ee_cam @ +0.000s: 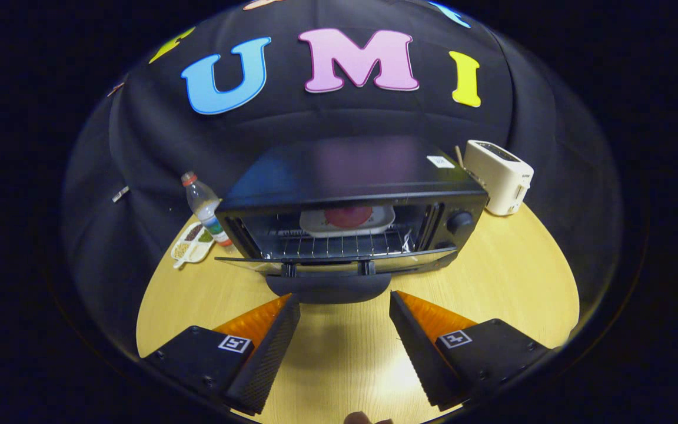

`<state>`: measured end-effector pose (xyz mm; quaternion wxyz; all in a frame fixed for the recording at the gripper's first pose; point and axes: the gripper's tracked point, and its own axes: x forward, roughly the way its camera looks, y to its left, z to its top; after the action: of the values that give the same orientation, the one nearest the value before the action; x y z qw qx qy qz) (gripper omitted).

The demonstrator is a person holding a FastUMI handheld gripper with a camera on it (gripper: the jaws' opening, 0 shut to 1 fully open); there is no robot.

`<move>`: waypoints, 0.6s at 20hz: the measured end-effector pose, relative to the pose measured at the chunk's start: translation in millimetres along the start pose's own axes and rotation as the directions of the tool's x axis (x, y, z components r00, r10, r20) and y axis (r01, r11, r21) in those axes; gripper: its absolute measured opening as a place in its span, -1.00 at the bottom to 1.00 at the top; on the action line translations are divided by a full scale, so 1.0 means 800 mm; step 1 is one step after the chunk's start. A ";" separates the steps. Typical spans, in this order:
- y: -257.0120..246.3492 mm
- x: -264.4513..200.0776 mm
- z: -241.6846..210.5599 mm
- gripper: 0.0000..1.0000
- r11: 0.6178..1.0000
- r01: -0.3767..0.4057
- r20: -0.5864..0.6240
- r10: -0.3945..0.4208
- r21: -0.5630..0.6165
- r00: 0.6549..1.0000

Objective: Open the toaster oven, put the food inside, and close the toaster oven door.

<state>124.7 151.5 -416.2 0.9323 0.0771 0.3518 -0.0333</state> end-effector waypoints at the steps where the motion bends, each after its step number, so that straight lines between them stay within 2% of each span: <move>1: -0.003 -0.013 0.013 0.99 1.000 0.002 0.032 -0.002 -0.003 0.999; 6: -0.026 -0.076 0.083 0.99 0.999 0.008 0.201 -0.001 -0.032 0.980; 12: -0.074 -0.200 0.175 0.98 0.999 0.005 0.409 0.016 -0.049 0.912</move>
<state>88.9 70.7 -213.4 0.9870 0.0468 0.1493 -0.0375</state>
